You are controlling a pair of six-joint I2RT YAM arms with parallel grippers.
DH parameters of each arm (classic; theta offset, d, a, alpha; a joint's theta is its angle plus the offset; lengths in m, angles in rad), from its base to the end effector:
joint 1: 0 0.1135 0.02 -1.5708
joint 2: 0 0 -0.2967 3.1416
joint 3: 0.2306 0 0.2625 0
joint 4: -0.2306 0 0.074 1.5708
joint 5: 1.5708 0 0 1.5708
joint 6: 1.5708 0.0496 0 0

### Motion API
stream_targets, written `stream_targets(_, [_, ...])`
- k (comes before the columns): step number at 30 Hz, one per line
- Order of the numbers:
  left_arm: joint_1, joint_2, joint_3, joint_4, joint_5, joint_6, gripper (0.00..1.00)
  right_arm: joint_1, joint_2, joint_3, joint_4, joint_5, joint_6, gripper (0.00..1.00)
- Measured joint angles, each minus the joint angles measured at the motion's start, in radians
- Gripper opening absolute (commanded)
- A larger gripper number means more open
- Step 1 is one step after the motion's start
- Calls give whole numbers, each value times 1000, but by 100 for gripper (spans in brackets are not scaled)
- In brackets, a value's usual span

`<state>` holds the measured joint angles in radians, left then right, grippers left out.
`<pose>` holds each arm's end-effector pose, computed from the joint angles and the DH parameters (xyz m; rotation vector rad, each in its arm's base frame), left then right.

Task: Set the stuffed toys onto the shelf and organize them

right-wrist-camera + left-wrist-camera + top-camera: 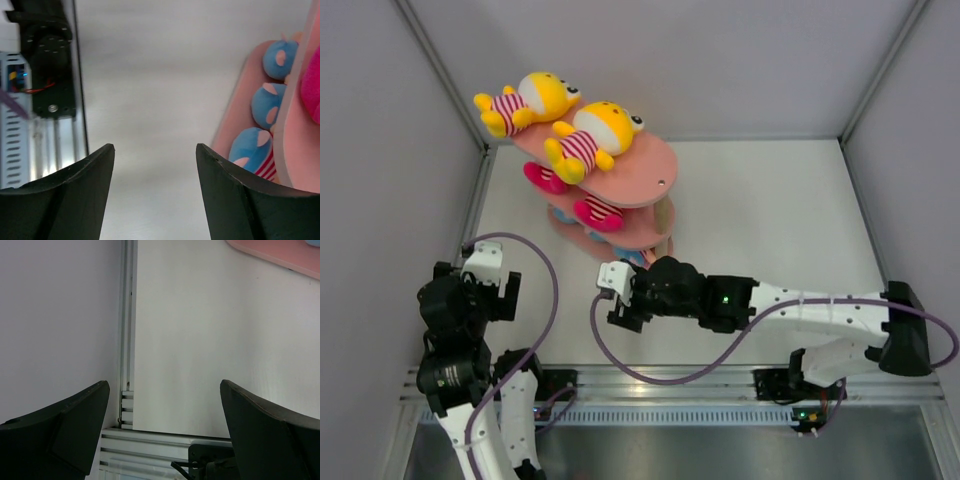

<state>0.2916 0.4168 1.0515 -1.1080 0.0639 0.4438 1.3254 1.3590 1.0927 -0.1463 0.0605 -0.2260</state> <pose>0.0285 0.0053 0.3772 0.1973 2.0566 0.3924 0.0838 0.3224 0.3447 -1.4005 1.4856 0.6447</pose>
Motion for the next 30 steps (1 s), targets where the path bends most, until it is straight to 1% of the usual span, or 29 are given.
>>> stream_targets(4, [0,-13,-29,4,-6,13,98,-1,-116,-6,-127,-163,-3,67])
stream_targets(6, [0,-29,-52,3,-6,23,98,-1,-183,-13,-198,-216,0,68])
stream_targets(8, [0,-44,-70,2,-11,31,98,-6,-261,-33,-270,-235,7,71])
stream_targets(10, [0,-57,-83,1,-21,40,98,-23,-340,-61,-328,-251,18,72])
stream_targets(12, [0,-64,-98,1,-31,52,98,-63,-427,-106,-389,-254,39,74])
stream_targets(14, [0,-65,-112,1,-35,58,98,-114,-497,-147,-446,-235,71,83])
stream_targets(15, [0,-65,-119,0,-37,60,98,-142,-526,-167,-467,-217,90,85])
stream_targets(18, [0,-64,-134,0,-33,59,98,-261,-567,-204,-528,-148,154,86])
stream_targets(19, [0,-60,-136,0,-29,56,98,-322,-565,-204,-542,-122,175,86])
stream_targets(21, [0,-44,-141,1,-16,48,98,-425,-550,-203,-550,-86,209,86])
stream_targets(24, [0,-5,-156,2,6,32,98,-610,-499,-200,-556,-63,258,86])
stream_targets(26, [0,9,-175,3,13,30,98,-775,-447,-185,-552,-61,286,86])
stream_targets(28, [0,16,-198,3,14,31,98,-941,-362,-148,-527,-88,311,86])
stream_targets(30, [0,27,-217,3,11,32,98,-1061,-248,-96,-476,-144,341,86])
